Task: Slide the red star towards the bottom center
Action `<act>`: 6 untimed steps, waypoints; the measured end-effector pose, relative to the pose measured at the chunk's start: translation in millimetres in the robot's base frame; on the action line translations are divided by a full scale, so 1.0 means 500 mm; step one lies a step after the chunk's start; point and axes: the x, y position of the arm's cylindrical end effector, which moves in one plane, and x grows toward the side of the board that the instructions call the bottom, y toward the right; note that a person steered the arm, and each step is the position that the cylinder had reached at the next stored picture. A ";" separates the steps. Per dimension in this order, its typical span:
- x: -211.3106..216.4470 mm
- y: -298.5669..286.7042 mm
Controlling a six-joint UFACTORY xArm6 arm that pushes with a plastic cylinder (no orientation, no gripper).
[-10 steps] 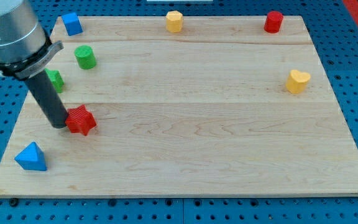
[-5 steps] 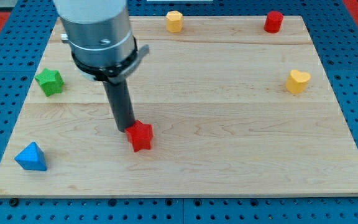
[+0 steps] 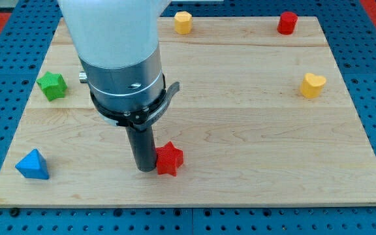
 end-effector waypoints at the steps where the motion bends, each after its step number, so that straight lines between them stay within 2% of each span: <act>1: 0.000 0.024; 3: 0.000 0.051; 5: -0.080 0.015; 6: -0.102 0.054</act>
